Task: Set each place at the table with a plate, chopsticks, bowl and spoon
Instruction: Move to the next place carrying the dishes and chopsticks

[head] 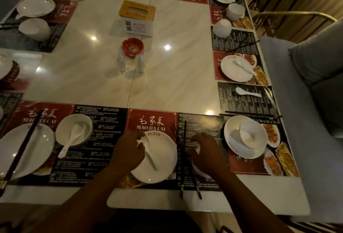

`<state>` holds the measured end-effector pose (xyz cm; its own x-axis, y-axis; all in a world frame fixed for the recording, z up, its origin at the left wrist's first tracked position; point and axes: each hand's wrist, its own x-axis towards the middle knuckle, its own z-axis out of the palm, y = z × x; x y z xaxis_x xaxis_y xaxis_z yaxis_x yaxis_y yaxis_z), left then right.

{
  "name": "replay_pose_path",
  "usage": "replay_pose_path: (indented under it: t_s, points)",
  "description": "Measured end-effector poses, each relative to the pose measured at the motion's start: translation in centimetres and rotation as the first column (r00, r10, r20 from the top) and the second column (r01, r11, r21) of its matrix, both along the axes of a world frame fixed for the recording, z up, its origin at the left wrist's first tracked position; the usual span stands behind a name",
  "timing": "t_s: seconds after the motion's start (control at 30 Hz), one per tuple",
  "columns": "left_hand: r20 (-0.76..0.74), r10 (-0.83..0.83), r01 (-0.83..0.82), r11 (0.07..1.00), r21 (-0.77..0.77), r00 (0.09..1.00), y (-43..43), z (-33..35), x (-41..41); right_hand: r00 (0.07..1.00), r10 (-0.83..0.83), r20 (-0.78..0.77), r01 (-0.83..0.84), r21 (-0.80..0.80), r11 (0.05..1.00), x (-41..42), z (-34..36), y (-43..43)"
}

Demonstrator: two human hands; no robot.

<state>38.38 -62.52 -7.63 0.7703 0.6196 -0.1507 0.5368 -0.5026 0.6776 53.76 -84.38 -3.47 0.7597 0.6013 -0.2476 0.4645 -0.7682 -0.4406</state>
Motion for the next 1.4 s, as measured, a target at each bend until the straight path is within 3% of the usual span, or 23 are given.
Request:
replay_pose_path:
  t_s: [0.1,0.23,0.47,0.57,0.73,0.87,0.93,1.07,1.17,1.3,1.4]
  points:
    - [0.04,-0.133,0.134,0.991,-0.023,0.99,-1.2,0.4,2.5,0.998,0.034,0.052,-0.027,-0.128,0.991,1.6,-0.1,-3.4]
    - [0.033,-0.288,0.289,0.956,-0.057,0.957,-2.6,0.7,5.1,0.994,0.099,-0.055,-0.111,-0.277,0.954,1.4,-1.5,-6.3]
    - [0.092,-0.514,0.519,0.854,-0.034,0.853,-3.3,1.5,7.4,0.992,0.039,-0.122,-0.056,-0.142,0.988,1.4,-3.6,-7.2]
    - [0.069,-0.592,0.595,0.803,-0.045,0.803,-3.8,1.5,8.2,0.97,-0.103,-0.222,0.107,0.004,0.994,1.9,-2.2,-7.0]
    - [0.082,-0.702,0.707,0.702,-0.082,0.707,-5.4,0.9,9.9,0.826,-0.26,-0.5,0.356,0.105,0.929,4.0,-0.4,-6.2]
    - [0.191,-0.552,0.574,0.815,-0.078,0.811,-6.8,0.9,12.0,0.645,-0.255,-0.72,0.518,0.167,0.839,6.6,0.2,-5.3]
    - [0.199,-0.461,0.48,0.876,-0.057,0.865,-7.0,1.1,13.2,0.615,-0.234,-0.753,0.521,0.165,0.838,7.6,0.4,-5.1]
    - [0.114,-0.378,0.381,0.925,-0.001,0.919,-7.3,1.0,15.6,0.797,-0.12,-0.592,0.308,0.228,0.924,9.3,0.6,-4.7]
    - [0.05,-0.337,0.336,0.942,0.026,0.94,-7.6,1.1,17.2,0.916,-0.075,-0.393,0.13,0.116,0.985,11.4,-0.2,-4.5]
    - [-0.14,-0.302,0.311,0.949,0.048,0.943,-7.7,0.6,18.6,0.961,-0.174,-0.214,0.182,0.023,0.983,13.3,-1.1,-3.1]
    - [-0.216,-0.283,0.295,0.955,0.023,0.934,-7.6,0.4,19.3,0.977,-0.158,-0.141,0.156,-0.026,0.987,14.3,-1.9,-2.2]
